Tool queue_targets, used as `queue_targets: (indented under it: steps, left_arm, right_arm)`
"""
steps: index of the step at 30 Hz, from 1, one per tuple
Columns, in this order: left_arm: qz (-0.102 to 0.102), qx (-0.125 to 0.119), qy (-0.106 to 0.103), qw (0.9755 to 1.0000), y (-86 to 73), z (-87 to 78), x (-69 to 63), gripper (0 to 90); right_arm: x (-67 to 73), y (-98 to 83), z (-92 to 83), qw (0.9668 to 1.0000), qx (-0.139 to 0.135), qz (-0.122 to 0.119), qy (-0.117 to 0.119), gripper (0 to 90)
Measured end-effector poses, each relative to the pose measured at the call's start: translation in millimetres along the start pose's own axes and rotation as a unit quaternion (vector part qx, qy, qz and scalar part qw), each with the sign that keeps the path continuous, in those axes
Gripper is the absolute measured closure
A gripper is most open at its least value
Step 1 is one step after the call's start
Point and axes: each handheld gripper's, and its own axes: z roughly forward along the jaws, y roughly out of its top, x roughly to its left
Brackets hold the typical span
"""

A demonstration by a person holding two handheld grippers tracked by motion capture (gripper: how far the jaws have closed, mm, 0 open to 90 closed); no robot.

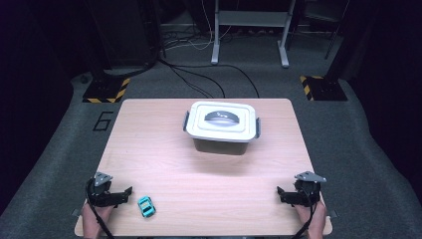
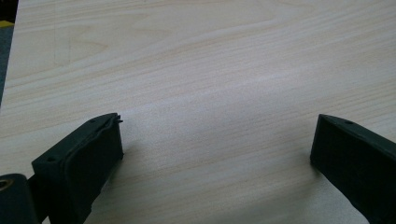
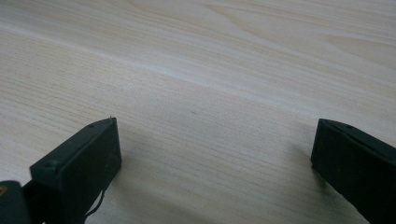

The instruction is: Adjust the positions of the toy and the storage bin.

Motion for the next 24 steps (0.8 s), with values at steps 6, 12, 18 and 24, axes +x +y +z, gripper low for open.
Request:
queue_targets:
  steps: [6,12,18,24]
  left_arm:
    - [-0.001,-0.004,0.001,1.0000,-0.3,0.6,-0.2,1.9]
    - [0.000,-0.003,0.001,1.0000,-0.3,0.5,-0.3,1.9]
    - [0.000,-0.003,0.002,1.0000,-0.3,0.4,-0.3,1.9]
    - [0.000,-0.003,0.001,1.0000,-0.3,0.5,-0.2,2.0]
  right_arm:
    - [-0.2,0.0,0.1,1.0000,0.000,-0.001,0.000,0.8]
    - [-0.1,0.0,0.1,1.0000,0.000,-0.001,0.001,0.8]
    - [-0.2,0.0,0.1,1.0000,0.000,-0.001,0.001,0.9]
    - [-0.1,-0.1,0.0,1.0000,0.000,-0.001,0.001,0.9]
